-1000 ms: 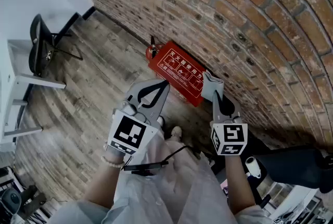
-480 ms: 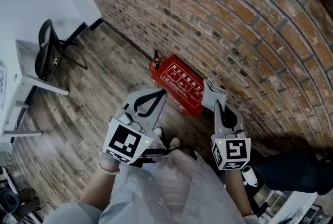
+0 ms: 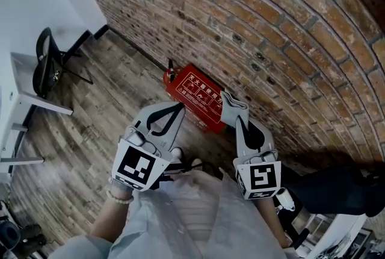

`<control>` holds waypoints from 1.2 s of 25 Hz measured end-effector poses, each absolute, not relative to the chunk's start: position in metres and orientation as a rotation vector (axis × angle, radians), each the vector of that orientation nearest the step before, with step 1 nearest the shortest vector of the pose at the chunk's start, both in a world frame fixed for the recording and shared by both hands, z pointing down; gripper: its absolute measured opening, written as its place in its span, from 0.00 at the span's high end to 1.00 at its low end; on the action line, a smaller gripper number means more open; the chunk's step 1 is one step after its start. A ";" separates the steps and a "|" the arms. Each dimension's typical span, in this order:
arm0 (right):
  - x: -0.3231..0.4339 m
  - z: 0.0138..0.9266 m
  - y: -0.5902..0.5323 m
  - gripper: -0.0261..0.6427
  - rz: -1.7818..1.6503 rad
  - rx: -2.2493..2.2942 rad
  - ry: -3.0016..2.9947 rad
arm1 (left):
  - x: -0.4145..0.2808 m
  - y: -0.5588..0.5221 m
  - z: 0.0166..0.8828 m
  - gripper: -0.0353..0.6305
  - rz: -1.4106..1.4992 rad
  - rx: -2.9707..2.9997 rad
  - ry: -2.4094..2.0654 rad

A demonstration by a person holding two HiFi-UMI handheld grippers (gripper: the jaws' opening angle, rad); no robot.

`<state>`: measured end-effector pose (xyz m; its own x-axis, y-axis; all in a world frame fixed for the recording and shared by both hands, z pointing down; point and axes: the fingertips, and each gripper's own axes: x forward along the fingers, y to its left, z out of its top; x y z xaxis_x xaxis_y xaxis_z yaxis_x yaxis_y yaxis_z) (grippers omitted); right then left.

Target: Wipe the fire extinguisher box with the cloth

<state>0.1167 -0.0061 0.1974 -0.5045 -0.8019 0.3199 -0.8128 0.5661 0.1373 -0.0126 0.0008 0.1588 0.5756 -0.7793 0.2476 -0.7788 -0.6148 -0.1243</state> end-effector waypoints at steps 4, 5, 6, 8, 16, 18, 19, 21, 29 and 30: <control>0.118 0.200 -0.006 0.94 0.055 1.322 -2.453 | -0.010 0.000 0.160 0.95 -0.446 -2.786 1.368; 0.119 0.200 -0.007 0.94 0.057 1.326 -2.453 | -0.009 -0.001 0.160 0.95 -0.446 -2.787 1.365; 0.120 0.199 -0.008 0.94 0.058 1.329 -2.452 | -0.009 -0.001 0.161 0.95 -0.448 -2.788 1.363; 0.121 0.199 -0.009 0.94 0.057 1.333 -2.450 | -0.006 -0.001 0.162 0.95 -0.455 -2.789 1.357; 0.120 0.201 -0.010 0.94 0.062 1.333 -2.449 | 0.000 0.001 0.166 0.95 -0.473 -2.796 1.330; 0.120 0.202 -0.011 0.94 0.067 1.334 -2.447 | 0.000 0.000 0.167 0.95 -0.474 -2.799 1.327; 0.119 0.202 -0.011 0.94 0.069 1.333 -2.446 | 0.000 0.000 0.168 0.95 -0.476 -2.801 1.325; 0.118 0.203 -0.011 0.94 0.072 1.332 -2.445 | -0.001 -0.001 0.168 0.95 -0.478 -2.804 1.325; 0.112 0.205 -0.011 0.94 0.066 1.309 -2.435 | -0.004 -0.004 0.170 0.95 -0.470 -2.809 1.335; 0.112 0.206 -0.011 0.94 0.063 1.305 -2.434 | -0.004 -0.004 0.170 0.95 -0.472 -2.808 1.336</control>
<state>0.1116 -0.0106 0.2056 -0.4987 -0.7943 0.3471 -0.8113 0.5687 0.1358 -0.0044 -0.0044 0.1704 0.5940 -0.7579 0.2698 -0.7590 -0.6391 -0.1242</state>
